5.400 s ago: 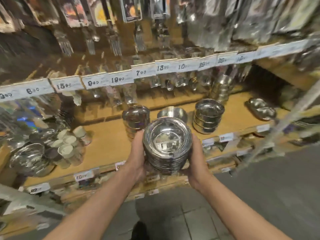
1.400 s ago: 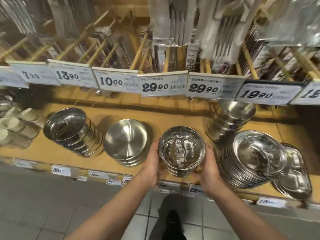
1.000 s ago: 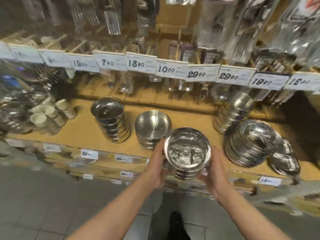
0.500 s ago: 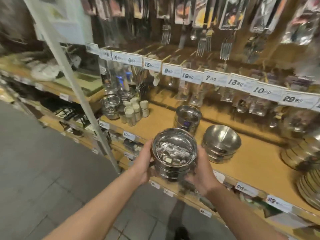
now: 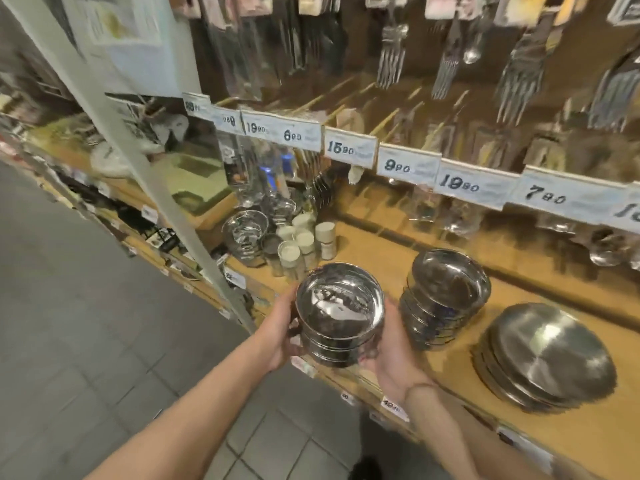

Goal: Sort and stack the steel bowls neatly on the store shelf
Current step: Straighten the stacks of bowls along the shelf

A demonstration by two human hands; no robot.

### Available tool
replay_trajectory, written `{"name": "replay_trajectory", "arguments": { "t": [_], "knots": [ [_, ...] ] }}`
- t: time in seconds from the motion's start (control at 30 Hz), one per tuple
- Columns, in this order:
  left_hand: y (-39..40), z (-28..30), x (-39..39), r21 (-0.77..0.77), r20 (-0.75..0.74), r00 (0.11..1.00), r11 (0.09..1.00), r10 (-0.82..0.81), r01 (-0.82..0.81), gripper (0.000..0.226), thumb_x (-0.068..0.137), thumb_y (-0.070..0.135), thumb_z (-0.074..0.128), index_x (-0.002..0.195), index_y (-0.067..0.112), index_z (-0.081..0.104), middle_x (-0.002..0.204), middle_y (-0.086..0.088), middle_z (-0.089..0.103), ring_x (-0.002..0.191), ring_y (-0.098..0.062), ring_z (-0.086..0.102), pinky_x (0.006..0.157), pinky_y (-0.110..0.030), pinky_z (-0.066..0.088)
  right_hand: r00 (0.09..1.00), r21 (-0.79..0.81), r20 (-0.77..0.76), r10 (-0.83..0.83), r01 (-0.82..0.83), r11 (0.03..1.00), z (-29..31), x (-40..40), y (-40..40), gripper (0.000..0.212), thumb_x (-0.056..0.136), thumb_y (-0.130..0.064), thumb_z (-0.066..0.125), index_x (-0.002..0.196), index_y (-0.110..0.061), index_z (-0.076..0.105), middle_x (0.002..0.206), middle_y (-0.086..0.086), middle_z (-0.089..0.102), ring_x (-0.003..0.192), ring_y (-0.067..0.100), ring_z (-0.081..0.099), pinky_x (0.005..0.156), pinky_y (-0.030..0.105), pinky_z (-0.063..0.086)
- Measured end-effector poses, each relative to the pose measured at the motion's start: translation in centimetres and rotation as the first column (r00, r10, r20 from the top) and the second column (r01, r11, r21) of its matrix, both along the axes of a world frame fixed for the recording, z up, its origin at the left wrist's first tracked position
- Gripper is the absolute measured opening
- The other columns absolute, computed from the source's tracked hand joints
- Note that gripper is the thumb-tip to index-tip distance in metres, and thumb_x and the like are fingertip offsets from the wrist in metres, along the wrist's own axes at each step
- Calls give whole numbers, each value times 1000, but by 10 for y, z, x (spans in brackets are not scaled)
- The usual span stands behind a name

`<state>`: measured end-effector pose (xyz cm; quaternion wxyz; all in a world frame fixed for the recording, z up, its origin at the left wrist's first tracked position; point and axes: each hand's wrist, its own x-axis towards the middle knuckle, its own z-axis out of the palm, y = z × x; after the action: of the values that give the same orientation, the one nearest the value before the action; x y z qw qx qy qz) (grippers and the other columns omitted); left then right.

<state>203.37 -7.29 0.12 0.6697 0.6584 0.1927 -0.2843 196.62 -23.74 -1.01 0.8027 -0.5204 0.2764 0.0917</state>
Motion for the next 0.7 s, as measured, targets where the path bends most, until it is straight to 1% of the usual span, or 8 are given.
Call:
{"name": "replay_trajectory", "arguments": {
  "t": [0.1, 0.13, 0.17, 0.2, 0.3, 0.47, 0.6, 0.7],
  "knots": [
    [-7, -9, 37, 6, -13, 1000, 1000, -1, 1, 59, 87, 71, 44, 110, 25, 74, 120, -6, 69, 115, -29, 57, 79, -45, 55, 995, 38, -83, -47, 51, 998, -10, 36, -6, 50, 93, -73, 40, 114, -38, 69, 115, -2, 74, 116, 22, 64, 103, 51, 50],
    [-10, -12, 49, 6, -23, 1000, 1000, 6, -6, 59, 88, 71, 44, 110, 24, 73, 118, -7, 69, 115, -30, 58, 85, -47, 54, 989, 43, -130, -74, 80, 996, -11, 48, -7, 55, 93, -71, 42, 119, -30, 69, 113, 6, 72, 134, 35, 46, 106, 52, 47],
    [-12, -16, 59, 6, -30, 1000, 1000, 6, -6, 58, 89, 70, 43, 112, 24, 71, 118, -8, 69, 115, -30, 58, 91, -49, 52, 978, 44, -184, -101, 111, 993, -12, 58, -7, 60, 94, -68, 44, 124, -22, 67, 116, 15, 70, 97, 15, 42, 109, 53, 45],
    [-13, -19, 69, 4, -33, 999, 1000, -3, 3, 57, 90, 68, 42, 112, 24, 71, 119, -8, 69, 115, -30, 57, 94, -51, 50, 965, 43, -225, -131, 144, 989, -11, 67, -8, 60, 95, -65, 46, 128, -18, 64, 128, 21, 67, 113, 30, 61, 110, 53, 45],
    [-16, -28, 94, -2, -45, 998, 999, -42, 42, 53, 91, 66, 40, 108, 28, 74, 118, -3, 70, 116, -29, 58, 99, -57, 47, 969, 43, -191, -157, 168, 985, -20, 85, -8, 52, 100, -61, 41, 134, -26, 59, 141, 15, 60, 123, 29, 59, 105, 51, 47],
    [-19, -46, 127, -47, -70, 990, 992, -124, 121, 47, 92, 66, 40, 89, 40, 79, 95, 7, 78, 99, -20, 71, 73, -37, 58, 963, 5, -29, -268, 269, 963, -38, 104, -2, 73, 90, -72, 46, 148, -27, 44, 143, 2, 55, 129, 26, 55, 105, 64, 44],
    [-20, -57, 139, -77, -96, 980, 983, -173, 166, 50, 86, 74, 39, 106, 43, 74, 103, 10, 77, 111, -19, 62, 86, -42, 52, 958, -57, -48, -283, 280, 958, -48, 115, 0, 59, 92, -75, 31, 124, -37, 62, 126, -6, 66, 116, 18, 59, 110, 61, 37],
    [-21, -60, 147, -86, -141, 973, 981, -182, 171, 53, 86, 73, 45, 118, 37, 67, 98, 9, 78, 103, -15, 64, 66, -32, 56, 947, -62, -66, -315, 311, 948, -55, 117, -3, 61, 89, -72, 37, 125, -33, 66, 119, -4, 73, 123, 26, 60, 107, 58, 44]
  ]
}}
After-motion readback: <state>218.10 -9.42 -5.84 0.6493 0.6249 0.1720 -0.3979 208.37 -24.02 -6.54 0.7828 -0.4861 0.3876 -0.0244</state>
